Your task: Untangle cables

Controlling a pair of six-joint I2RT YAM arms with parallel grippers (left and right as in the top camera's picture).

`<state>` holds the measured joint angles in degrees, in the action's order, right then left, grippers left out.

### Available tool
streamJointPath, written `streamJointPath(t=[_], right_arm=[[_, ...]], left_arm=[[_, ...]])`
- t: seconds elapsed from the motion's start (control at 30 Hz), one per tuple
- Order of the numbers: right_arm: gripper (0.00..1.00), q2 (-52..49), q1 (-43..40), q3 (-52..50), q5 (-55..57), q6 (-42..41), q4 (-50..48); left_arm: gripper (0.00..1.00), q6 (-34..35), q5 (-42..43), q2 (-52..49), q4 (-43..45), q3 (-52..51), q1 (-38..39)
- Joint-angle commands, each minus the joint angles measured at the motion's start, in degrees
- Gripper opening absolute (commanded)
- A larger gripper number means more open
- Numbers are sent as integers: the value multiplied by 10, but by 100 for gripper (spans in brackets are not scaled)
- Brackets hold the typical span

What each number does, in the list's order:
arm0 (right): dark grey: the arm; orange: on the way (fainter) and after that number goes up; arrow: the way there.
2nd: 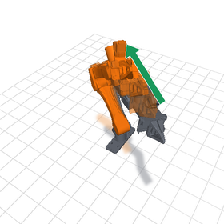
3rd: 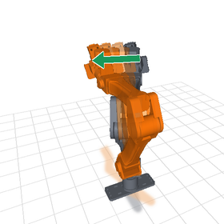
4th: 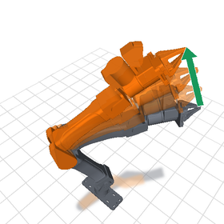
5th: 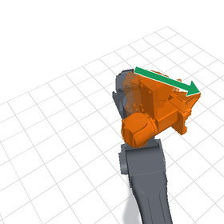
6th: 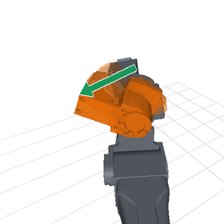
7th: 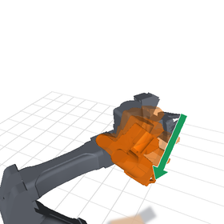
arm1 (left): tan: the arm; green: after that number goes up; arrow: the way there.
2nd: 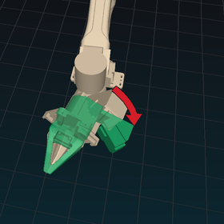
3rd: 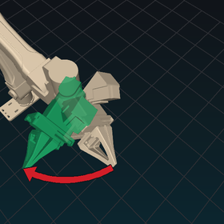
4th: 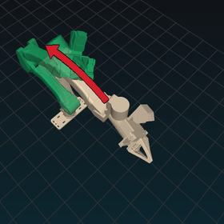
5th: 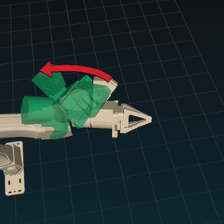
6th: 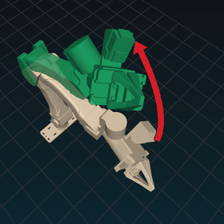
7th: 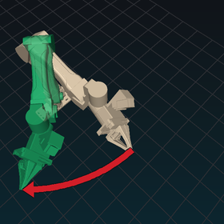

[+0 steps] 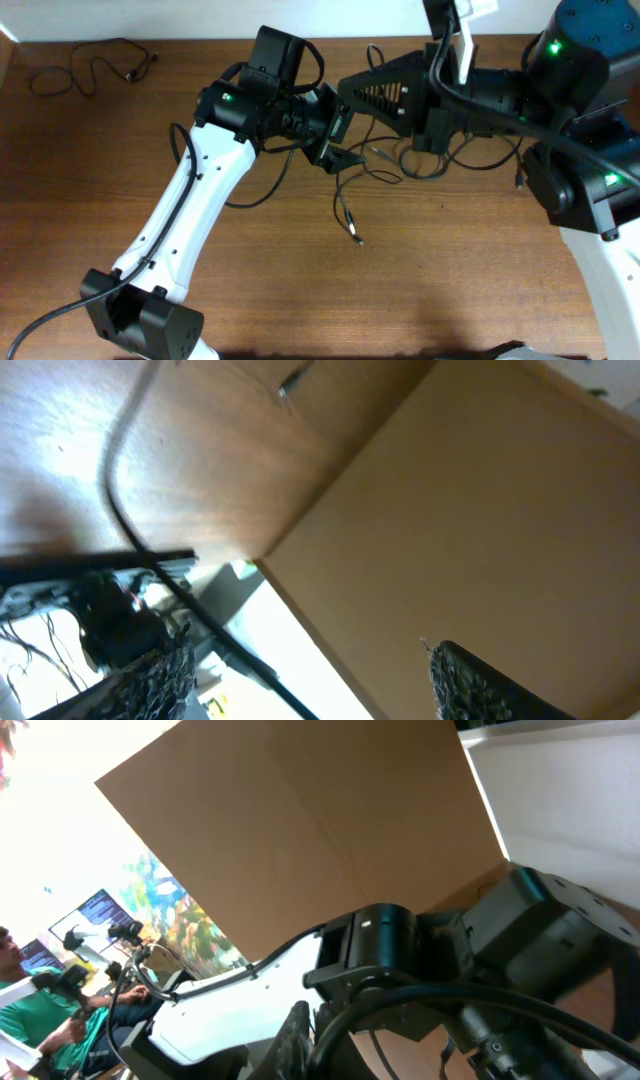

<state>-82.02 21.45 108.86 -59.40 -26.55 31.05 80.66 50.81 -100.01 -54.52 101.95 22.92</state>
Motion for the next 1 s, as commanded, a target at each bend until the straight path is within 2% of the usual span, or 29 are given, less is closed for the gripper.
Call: streamJointPath(t=[0.0, 0.1, 0.23, 0.33, 0.4, 0.47, 0.53, 0.7, 0.97], right_arm=[[4, 3, 5, 5, 10, 9, -5], [4, 3, 5, 5, 9, 8, -4], [4, 3, 5, 5, 10, 8, 9], [4, 3, 3, 5, 10, 9, 17], [4, 3, 3, 5, 10, 9, 17], [4, 3, 3, 5, 10, 9, 17], [4, 3, 3, 5, 10, 9, 17], [4, 3, 3, 5, 10, 9, 17], [4, 3, 2, 5, 12, 9, 28]], left_arm=[[74, 12, 61, 3, 0, 1, 2], [65, 12, 71, 3, 1, 1, 2], [40, 11, 47, 3, 0, 1, 2], [39, 7, -32, 3, 0, 1, 2], [44, 7, -99, 3, -2, 1, 2], [47, 4, -132, 3, -2, 1, 2], [45, -7, -162, 3, -3, 1, 2], [42, -14, -169, 3, -2, 1, 2], [42, -19, -238, 3, -4, 1, 2]])
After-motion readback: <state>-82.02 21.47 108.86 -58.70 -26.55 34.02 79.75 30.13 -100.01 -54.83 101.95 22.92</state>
